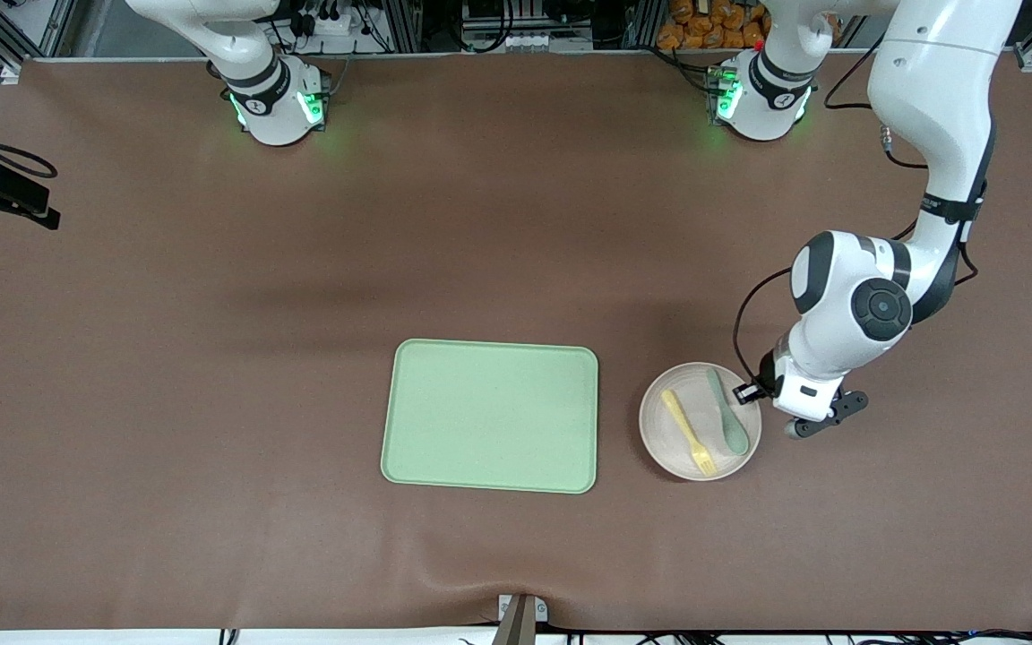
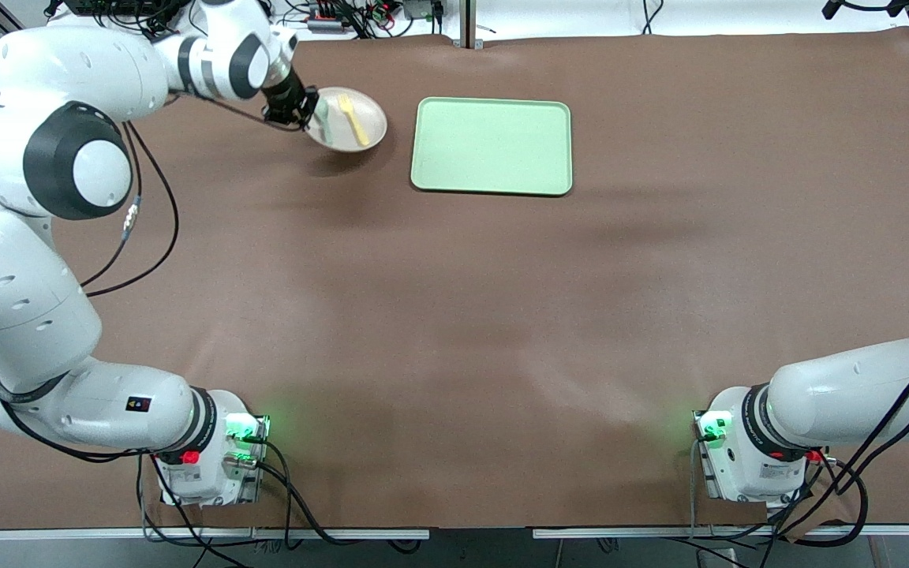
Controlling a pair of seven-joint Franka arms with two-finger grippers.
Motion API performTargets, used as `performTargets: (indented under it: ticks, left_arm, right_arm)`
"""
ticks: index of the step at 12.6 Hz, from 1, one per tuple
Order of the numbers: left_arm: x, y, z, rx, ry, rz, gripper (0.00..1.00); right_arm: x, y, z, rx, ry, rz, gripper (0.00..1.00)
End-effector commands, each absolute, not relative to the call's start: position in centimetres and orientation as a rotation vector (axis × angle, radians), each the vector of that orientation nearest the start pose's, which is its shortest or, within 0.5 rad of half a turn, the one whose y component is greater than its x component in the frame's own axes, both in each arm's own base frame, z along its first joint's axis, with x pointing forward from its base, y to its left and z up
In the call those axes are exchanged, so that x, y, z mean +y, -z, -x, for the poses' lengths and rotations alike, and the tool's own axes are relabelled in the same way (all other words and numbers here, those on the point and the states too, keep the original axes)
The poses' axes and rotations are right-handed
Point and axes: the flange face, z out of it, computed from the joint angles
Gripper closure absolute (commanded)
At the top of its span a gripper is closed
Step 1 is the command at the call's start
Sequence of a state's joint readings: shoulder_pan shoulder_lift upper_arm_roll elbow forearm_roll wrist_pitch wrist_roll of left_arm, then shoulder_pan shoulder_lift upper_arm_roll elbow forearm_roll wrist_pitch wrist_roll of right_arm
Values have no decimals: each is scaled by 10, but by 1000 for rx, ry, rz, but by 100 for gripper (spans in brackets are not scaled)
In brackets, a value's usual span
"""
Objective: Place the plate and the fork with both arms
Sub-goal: 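Slide the white plate with the left gripper onto the green tray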
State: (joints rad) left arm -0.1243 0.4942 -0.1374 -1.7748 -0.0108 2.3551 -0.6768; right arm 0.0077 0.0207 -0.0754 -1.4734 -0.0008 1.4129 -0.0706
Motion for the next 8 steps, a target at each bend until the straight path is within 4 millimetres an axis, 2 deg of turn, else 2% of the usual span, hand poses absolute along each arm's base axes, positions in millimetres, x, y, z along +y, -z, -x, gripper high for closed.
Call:
performTargets:
  ticks: [1, 2, 4, 7, 8]
  left_arm:
    - [-201, -326, -658, -745, 108, 3181, 100]
    - [-209, -327, -663, -739, 119, 3196, 100]
    - [-246, -326, -672, -763, 91, 3269, 100]
    - [-296, -317, -688, -775, 104, 3329, 100]
    - [-317, -307, -688, -742, 98, 3344, 100]
  right_arm:
    - [-39, -651, -543, -13, -133, 3140, 0]
    - [-39, -651, -543, -11, -133, 3140, 0]
    - [-39, -651, -543, -8, -133, 3140, 0]
    - [-39, -651, -543, -6, -133, 3139, 0]
    - [-39, -651, -543, -6, -133, 3139, 0]
